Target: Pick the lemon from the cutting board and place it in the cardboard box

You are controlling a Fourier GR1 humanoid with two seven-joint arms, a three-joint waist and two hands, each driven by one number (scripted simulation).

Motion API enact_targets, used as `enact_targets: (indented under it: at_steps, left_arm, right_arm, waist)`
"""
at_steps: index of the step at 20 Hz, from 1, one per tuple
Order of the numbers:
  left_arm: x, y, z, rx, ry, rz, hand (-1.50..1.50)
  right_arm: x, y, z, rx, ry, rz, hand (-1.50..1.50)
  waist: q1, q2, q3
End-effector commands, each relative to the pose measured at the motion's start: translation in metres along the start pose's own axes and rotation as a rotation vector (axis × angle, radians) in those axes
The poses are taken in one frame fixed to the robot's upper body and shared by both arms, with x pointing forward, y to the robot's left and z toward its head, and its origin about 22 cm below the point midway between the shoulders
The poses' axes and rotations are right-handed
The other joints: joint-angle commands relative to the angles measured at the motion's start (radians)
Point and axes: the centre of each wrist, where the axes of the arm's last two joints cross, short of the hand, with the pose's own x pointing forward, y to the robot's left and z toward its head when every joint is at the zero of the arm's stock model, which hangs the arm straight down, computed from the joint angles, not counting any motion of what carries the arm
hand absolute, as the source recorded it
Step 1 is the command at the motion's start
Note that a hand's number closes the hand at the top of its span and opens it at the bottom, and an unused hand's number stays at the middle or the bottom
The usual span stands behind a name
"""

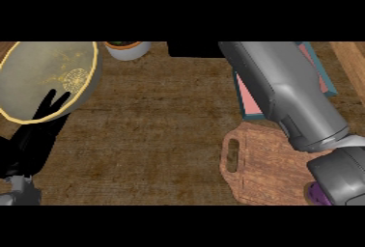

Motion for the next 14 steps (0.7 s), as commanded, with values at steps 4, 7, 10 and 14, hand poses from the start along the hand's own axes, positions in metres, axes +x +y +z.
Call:
enact_targets:
  at_steps: [4, 7, 10, 14]
  left_arm:
    - [0.009, 0.003, 0.006, 0.008, 0.000, 0.000, 0.00]
    - [0.003, 0.004, 0.005, -0.007, -0.002, -0.003, 0.00]
    - [0.004, 0.002, -0.002, -0.006, -0.007, 0.000, 0.00]
    - [0.005, -0.009, -0.006, 0.022, 0.002, -0.014, 0.00]
  right_arm:
    - [-0.042, 0.026, -0.036, -0.021, 0.075, -0.021, 1.50]
    - [-0.051, 0.045, -0.036, -0.018, 0.091, -0.049, 1.50]
    - [-0.069, 0.074, -0.036, 0.029, 0.100, -0.059, 1.50]
    - [-0.085, 0.102, -0.031, 0.127, 0.116, -0.081, 1.50]
  waist:
    - [-0.010, -0.004, 0.001]
    - [0.001, 0.001, 0.001]
    - [0.001, 0.004, 0.001]
    - [-0.004, 0.003, 0.001]
